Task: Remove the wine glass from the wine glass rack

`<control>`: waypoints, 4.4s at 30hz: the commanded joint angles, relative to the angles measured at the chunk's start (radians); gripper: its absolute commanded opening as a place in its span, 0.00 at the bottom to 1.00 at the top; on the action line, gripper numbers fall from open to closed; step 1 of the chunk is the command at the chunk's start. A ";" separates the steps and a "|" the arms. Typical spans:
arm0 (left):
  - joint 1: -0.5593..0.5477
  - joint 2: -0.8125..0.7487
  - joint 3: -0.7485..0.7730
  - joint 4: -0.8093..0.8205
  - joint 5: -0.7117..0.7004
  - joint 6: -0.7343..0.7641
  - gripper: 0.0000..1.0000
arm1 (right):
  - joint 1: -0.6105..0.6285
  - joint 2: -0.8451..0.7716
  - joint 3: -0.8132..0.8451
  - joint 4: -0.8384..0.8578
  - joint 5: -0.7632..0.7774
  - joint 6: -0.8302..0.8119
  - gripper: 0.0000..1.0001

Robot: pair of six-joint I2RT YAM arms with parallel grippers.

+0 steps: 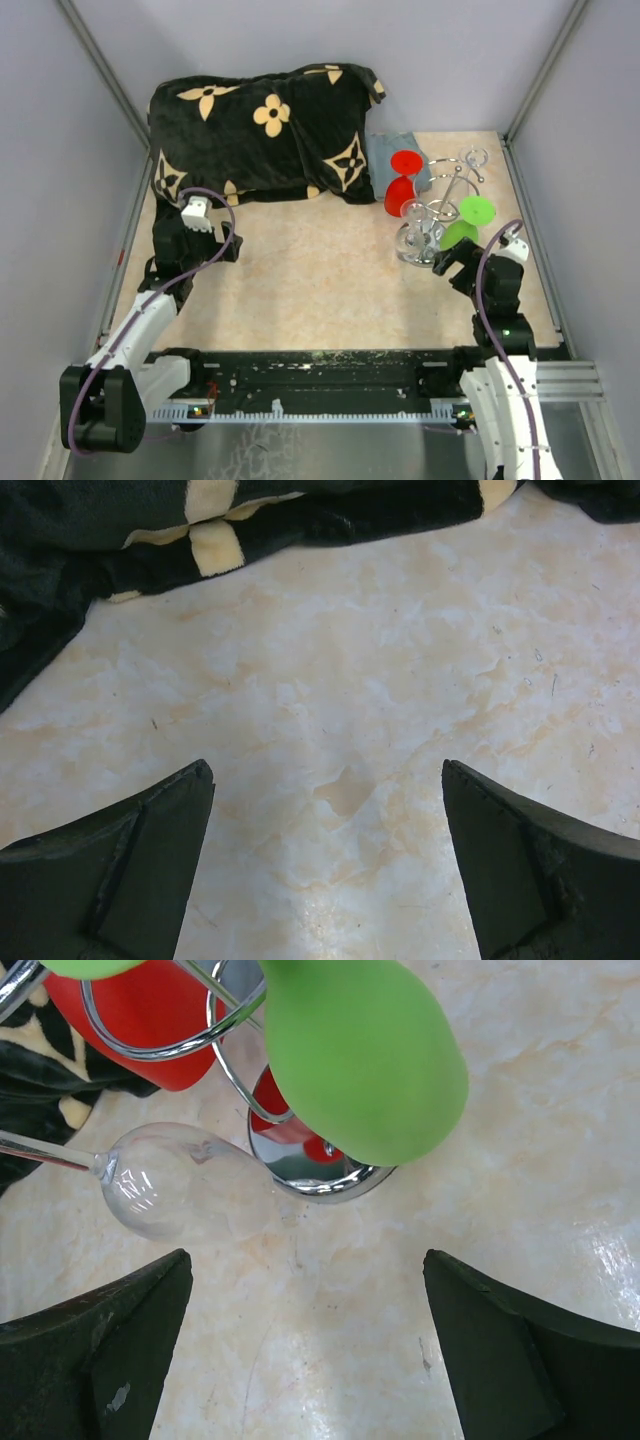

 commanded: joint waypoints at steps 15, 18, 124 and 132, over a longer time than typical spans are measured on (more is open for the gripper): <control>-0.069 -0.030 0.257 -0.202 0.107 0.055 1.00 | 0.007 0.045 0.408 -0.258 0.071 0.086 0.98; -0.127 0.031 0.353 -0.203 0.110 0.066 1.00 | 0.007 0.093 0.505 -0.308 0.106 0.107 0.99; -0.509 1.468 1.814 -0.025 0.654 -1.010 0.31 | -0.410 0.494 0.706 -0.124 -0.229 0.011 0.96; -0.509 1.455 1.806 -0.023 0.665 -1.040 0.01 | -0.410 0.487 0.682 -0.115 -0.224 0.016 0.96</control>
